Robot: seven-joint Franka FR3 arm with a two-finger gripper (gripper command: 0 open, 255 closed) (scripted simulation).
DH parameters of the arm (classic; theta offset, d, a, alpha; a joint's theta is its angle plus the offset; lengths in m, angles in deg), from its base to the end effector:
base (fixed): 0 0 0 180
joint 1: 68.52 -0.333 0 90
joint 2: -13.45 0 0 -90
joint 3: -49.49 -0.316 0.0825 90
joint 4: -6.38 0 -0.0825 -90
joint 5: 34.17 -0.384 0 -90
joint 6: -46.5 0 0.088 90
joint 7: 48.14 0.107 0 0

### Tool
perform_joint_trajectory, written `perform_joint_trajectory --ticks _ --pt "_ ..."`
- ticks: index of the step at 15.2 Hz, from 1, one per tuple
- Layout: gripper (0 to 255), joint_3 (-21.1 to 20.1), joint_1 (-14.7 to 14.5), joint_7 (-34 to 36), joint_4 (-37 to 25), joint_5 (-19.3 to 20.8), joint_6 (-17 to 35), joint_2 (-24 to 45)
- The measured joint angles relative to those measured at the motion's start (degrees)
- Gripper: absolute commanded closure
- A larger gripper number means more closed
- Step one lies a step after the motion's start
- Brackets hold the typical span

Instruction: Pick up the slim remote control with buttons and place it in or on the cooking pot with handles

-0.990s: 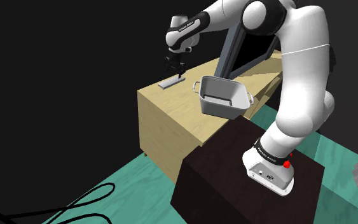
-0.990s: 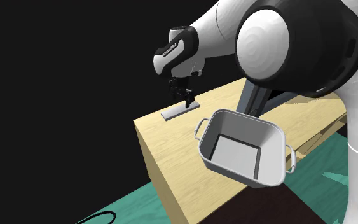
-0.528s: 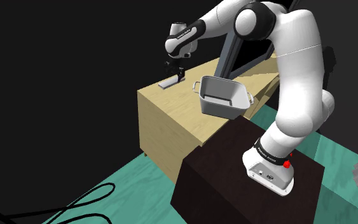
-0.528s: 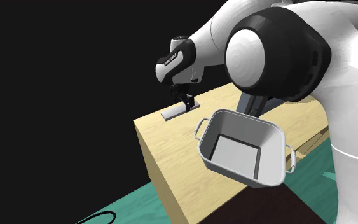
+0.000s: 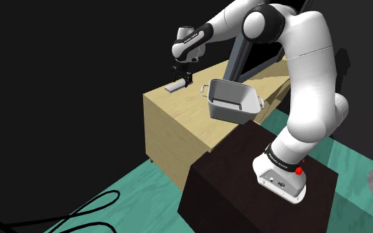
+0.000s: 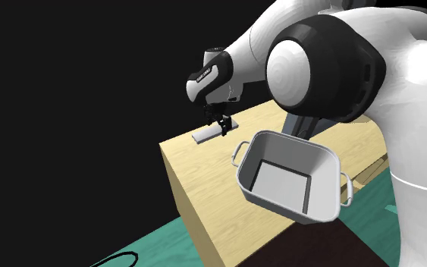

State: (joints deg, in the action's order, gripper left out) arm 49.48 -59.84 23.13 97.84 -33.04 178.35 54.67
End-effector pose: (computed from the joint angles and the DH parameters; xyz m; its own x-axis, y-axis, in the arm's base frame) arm 0.6869 -0.1052 0.2084 0.1878 -0.9822 0.0089 -0.9821 -0.1876 0.0184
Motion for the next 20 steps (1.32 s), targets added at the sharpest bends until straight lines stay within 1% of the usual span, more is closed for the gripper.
perform_joint_trajectory --ticks 1,12,20 --pt "255 0.0 0.0 0.0 0.0 0.0 0.0 0.0" --pt "255 0.0 0.0 0.0 0.07 0.0 -0.17 -0.24" --pt "255 -0.03 0.0 -0.05 -0.13 -0.05 -4.04 -3.9"
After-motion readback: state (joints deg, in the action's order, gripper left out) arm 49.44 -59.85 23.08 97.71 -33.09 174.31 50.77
